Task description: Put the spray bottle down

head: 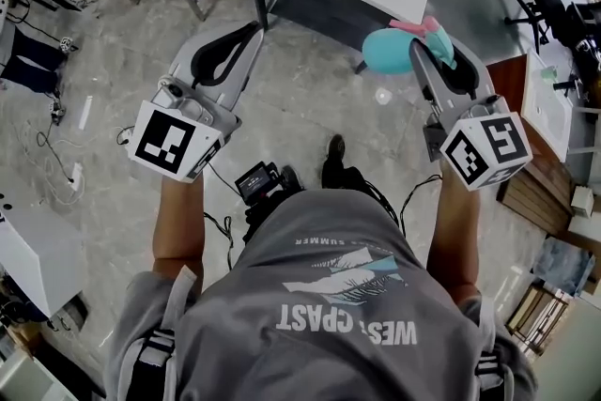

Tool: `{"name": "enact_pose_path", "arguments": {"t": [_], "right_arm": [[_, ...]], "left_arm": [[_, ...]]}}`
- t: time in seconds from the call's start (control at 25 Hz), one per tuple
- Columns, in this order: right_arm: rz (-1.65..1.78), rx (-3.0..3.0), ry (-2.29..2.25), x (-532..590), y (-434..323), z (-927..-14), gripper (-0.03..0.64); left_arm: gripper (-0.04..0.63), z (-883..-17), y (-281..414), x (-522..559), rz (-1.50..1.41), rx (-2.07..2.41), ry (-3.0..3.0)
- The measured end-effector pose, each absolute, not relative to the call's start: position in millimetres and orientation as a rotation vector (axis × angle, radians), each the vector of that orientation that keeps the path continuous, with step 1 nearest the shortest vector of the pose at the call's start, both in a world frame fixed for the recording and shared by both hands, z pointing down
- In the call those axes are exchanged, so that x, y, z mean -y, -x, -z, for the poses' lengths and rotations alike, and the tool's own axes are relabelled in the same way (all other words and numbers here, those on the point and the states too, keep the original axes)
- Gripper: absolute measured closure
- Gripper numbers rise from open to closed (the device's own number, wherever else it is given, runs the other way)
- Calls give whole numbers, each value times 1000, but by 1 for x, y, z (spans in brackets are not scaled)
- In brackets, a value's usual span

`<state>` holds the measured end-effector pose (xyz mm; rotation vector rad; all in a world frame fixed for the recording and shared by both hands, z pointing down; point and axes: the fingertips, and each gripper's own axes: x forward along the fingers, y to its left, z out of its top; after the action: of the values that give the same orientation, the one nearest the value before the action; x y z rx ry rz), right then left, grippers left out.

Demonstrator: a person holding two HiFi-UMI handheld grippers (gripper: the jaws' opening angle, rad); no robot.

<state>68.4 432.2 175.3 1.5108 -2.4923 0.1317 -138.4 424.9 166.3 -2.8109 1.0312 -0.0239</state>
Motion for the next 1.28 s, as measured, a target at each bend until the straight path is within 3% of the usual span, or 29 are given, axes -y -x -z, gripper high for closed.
{"name": "enact_pose_path", "arguments": {"t": [1.28], "right_arm": [[-174,2718,-1253,-233,-180,-187,471]], "left_arm": [[592,-166,21,-282,247,-1315,2676]]}}
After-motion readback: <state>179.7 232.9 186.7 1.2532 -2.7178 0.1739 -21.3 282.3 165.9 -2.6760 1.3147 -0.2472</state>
